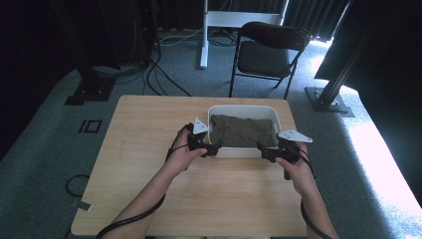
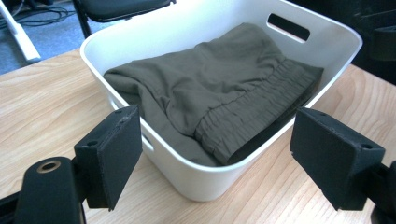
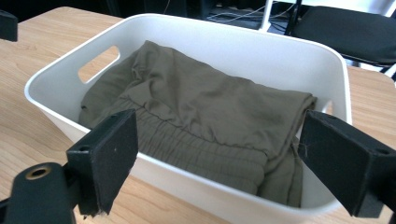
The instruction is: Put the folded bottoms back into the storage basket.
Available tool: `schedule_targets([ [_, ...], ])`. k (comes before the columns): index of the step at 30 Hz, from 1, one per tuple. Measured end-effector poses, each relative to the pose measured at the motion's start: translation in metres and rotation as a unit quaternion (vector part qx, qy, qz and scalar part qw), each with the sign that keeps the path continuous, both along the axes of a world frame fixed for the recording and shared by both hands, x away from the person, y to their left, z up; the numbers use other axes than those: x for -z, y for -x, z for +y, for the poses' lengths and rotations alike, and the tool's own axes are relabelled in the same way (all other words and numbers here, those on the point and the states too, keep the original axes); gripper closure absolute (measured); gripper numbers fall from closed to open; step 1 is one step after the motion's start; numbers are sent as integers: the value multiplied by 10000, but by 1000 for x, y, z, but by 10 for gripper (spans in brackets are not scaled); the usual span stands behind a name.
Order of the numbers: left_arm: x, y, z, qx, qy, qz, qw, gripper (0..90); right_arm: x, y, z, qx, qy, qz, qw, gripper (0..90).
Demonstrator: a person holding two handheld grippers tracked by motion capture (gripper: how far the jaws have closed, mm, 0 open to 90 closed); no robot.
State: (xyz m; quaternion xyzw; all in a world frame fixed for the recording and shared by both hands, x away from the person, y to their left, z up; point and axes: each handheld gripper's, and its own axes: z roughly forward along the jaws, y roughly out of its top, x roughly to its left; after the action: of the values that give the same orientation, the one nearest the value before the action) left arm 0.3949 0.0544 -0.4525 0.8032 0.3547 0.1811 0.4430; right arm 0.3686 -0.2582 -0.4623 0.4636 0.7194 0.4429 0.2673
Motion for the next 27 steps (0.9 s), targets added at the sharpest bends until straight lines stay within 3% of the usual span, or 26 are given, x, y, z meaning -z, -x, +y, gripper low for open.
schedule_targets([
  [6, 8, 7, 3, 23, -3, 67, 10000, 183, 5, 10, -5, 50, 113, -2, 9999, 112],
  [14, 21, 18, 8, 28, -103, 87, 9999, 183, 14, 27, -9, 31, 50, 17, 10000, 111],
  [27, 43, 31, 25, -72, -187, 242, 9995, 183, 39, 42, -9, 102, 149, 171, 9997, 111],
])
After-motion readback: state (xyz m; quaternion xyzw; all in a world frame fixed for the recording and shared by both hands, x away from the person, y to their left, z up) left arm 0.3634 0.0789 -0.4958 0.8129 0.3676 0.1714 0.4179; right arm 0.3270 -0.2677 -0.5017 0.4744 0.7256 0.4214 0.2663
